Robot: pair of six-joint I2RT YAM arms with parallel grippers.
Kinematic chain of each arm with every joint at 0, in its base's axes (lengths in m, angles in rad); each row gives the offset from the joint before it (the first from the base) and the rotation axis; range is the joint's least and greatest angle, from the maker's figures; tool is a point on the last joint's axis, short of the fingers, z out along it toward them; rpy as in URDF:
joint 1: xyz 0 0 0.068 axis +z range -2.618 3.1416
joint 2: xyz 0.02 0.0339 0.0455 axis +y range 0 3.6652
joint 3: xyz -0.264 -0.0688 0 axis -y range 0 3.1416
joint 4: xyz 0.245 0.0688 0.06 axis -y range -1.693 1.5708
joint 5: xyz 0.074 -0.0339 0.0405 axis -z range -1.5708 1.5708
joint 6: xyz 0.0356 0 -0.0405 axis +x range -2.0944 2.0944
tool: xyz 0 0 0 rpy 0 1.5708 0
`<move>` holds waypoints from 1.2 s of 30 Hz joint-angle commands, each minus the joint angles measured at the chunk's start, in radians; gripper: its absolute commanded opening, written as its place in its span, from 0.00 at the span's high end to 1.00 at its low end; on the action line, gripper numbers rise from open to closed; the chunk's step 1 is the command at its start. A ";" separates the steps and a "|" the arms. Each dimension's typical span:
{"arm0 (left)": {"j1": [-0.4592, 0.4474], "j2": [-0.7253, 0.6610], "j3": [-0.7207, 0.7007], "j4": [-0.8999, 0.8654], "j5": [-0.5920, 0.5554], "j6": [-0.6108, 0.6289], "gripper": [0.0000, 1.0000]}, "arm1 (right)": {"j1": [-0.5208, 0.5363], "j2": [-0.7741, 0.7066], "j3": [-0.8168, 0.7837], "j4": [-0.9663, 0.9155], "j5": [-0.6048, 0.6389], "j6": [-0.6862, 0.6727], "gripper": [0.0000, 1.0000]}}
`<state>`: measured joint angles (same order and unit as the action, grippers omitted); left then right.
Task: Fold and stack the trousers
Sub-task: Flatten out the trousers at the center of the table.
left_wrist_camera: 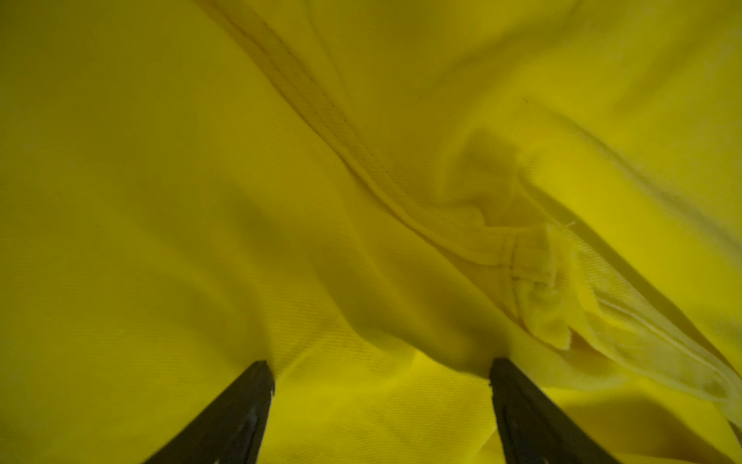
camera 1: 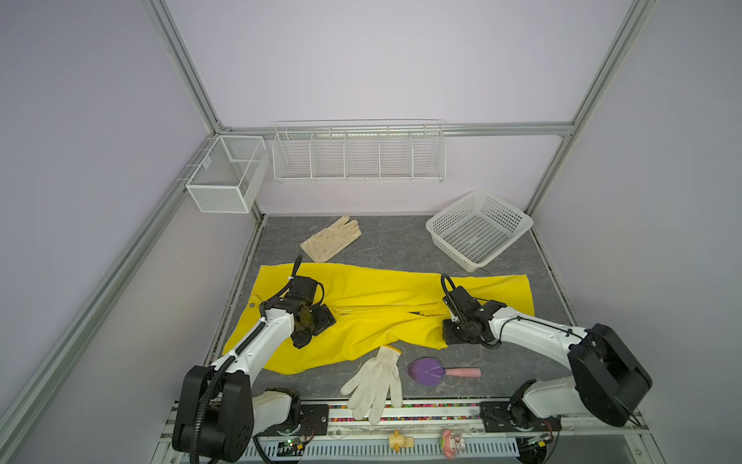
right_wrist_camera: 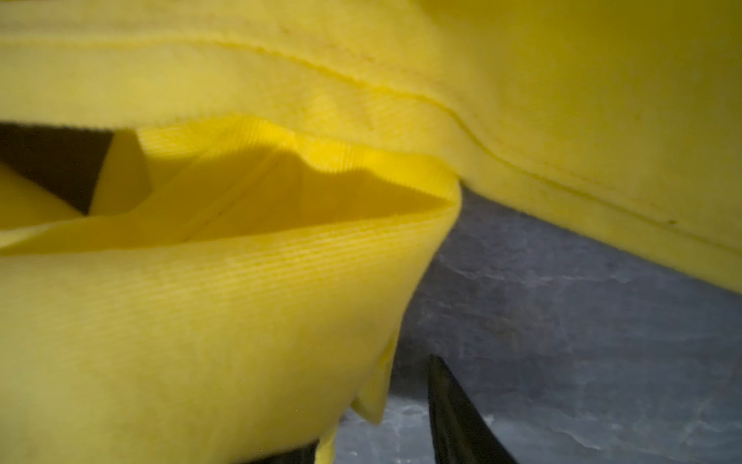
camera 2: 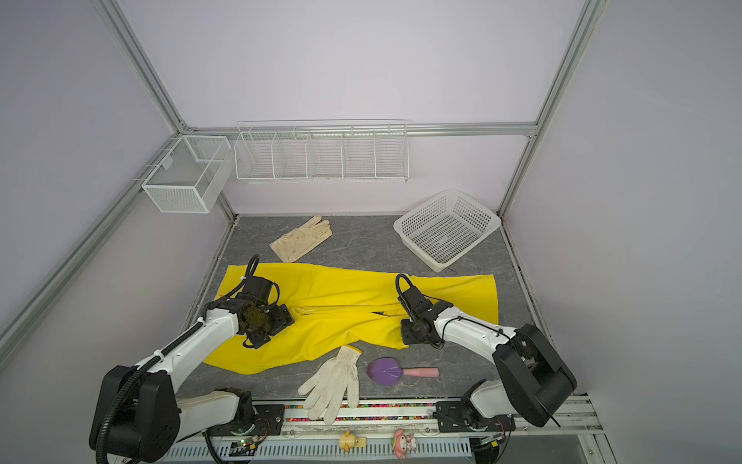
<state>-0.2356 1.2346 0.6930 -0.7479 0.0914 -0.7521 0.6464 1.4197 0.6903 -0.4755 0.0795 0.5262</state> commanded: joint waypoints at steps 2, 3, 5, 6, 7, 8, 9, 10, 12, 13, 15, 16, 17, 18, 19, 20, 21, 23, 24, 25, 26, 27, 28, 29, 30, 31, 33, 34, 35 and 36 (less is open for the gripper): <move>0.005 0.006 -0.009 0.004 -0.011 -0.003 0.15 | 0.022 0.045 0.010 0.031 0.037 -0.012 0.59; 0.006 0.005 -0.010 0.004 -0.013 -0.001 0.15 | 0.025 0.052 0.015 0.019 0.048 -0.012 0.62; 0.006 0.007 -0.015 0.005 -0.023 -0.003 0.15 | 0.028 0.062 0.020 -0.018 0.081 -0.021 0.69; 0.006 0.011 -0.018 0.009 -0.026 -0.003 0.15 | 0.028 0.060 0.019 -0.032 0.088 -0.023 0.73; 0.005 0.016 -0.022 0.015 -0.029 -0.004 0.15 | 0.028 0.050 0.014 -0.039 0.092 -0.021 0.76; 0.006 0.024 -0.025 0.018 -0.040 -0.004 0.15 | 0.027 0.033 0.009 -0.039 0.097 -0.013 0.80; 0.006 0.032 -0.026 0.017 -0.052 -0.002 0.15 | 0.023 0.015 0.009 -0.044 0.099 -0.011 0.82; 0.008 0.041 -0.025 0.018 -0.067 0.002 0.15 | 0.021 -0.014 0.017 -0.064 0.107 -0.011 0.85; 0.011 0.054 -0.024 0.018 -0.098 0.008 0.15 | 0.020 -0.082 0.041 -0.126 0.144 -0.016 0.90; 0.013 0.062 -0.024 0.018 -0.115 0.010 0.15 | 0.016 -0.116 0.051 -0.160 0.158 -0.013 0.91; 0.013 0.083 -0.022 0.018 -0.157 0.014 0.15 | -0.002 -0.206 0.070 -0.242 0.191 0.000 0.92; 0.013 0.096 -0.025 0.023 -0.159 0.014 0.15 | -0.013 -0.245 0.076 -0.276 0.203 0.011 0.92; 0.013 0.110 -0.031 0.034 -0.161 0.011 0.15 | -0.036 -0.290 0.083 -0.314 0.207 0.020 0.92; 0.013 0.123 -0.037 0.044 -0.165 0.008 0.15 | -0.056 -0.326 0.092 -0.350 0.211 0.028 0.92; 0.014 0.133 -0.043 0.053 -0.172 0.007 0.16 | -0.080 -0.371 0.103 -0.387 0.220 0.032 0.92; 0.014 0.141 -0.048 0.061 -0.180 0.005 0.16 | -0.100 -0.407 0.112 -0.421 0.232 0.037 0.92; 0.015 0.151 -0.052 0.066 -0.190 0.003 0.16 | -0.130 -0.452 0.126 -0.465 0.249 0.041 0.92; 0.018 0.165 -0.050 0.073 -0.202 0.003 0.19 | -0.184 -0.517 0.149 -0.542 0.276 0.031 0.92; 0.019 0.168 -0.047 0.077 -0.204 0.003 0.19 | -0.214 -0.546 0.165 -0.571 0.290 0.027 0.92; 0.018 0.174 -0.042 0.079 -0.208 0.003 0.19 | -0.241 -0.566 0.179 -0.590 0.295 0.020 0.91; 0.019 0.182 -0.035 0.079 -0.209 0.005 0.20 | -0.265 -0.586 0.183 -0.602 0.293 0.011 0.90; 0.019 0.188 -0.030 0.080 -0.209 0.005 0.19 | -0.281 -0.595 0.205 -0.607 0.283 0.006 0.90; 0.019 0.195 -0.025 0.081 -0.209 0.007 0.20 | -0.294 -0.596 0.222 -0.619 0.268 -0.003 0.90; 0.020 0.199 -0.021 0.084 -0.212 0.007 0.20 | -0.304 -0.591 0.230 -0.630 0.266 -0.010 0.89; 0.020 0.204 -0.017 0.088 -0.214 0.009 0.20 | -0.310 -0.588 0.236 -0.643 0.273 -0.014 0.89; 0.022 0.208 -0.013 0.090 -0.217 0.011 0.21 | -0.317 -0.585 0.241 -0.656 0.277 -0.020 0.88; 0.022 0.214 -0.004 0.090 -0.224 0.018 0.25 | -0.331 -0.595 0.251 -0.676 0.283 -0.030 0.88; 0.023 0.217 -0.001 0.091 -0.230 0.020 0.27 | -0.339 -0.601 0.257 -0.686 0.287 -0.032 0.87; 0.025 0.216 0.002 0.090 -0.235 0.021 0.28 | -0.345 -0.607 0.264 -0.697 0.288 -0.038 0.87; 0.025 0.213 0.006 0.087 -0.245 0.022 0.29 | -0.354 -0.609 0.272 -0.708 0.296 -0.044 0.87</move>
<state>-0.2317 1.4147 0.7109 -0.6437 -0.0296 -0.7464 0.3382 0.8410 0.9146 -1.0836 0.1978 0.4992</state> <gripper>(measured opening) 0.721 0.128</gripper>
